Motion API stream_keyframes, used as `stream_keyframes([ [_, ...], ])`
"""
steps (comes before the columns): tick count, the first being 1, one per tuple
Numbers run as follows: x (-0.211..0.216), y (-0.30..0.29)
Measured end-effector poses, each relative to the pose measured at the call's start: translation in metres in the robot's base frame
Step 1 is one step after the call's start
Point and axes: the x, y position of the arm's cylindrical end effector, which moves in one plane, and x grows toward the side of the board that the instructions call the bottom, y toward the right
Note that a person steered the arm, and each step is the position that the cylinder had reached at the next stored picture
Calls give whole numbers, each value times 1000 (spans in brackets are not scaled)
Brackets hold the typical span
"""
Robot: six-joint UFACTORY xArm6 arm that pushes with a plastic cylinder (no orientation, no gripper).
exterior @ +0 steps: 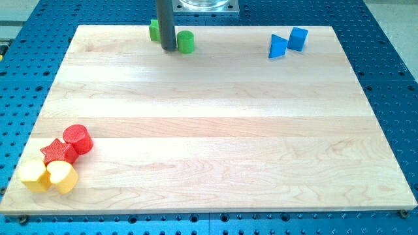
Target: Slide the green star to the top center
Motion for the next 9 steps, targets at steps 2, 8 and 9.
stream_keyframes([
  [2, -37, -128],
  [8, -28, 6],
  [9, -18, 64],
])
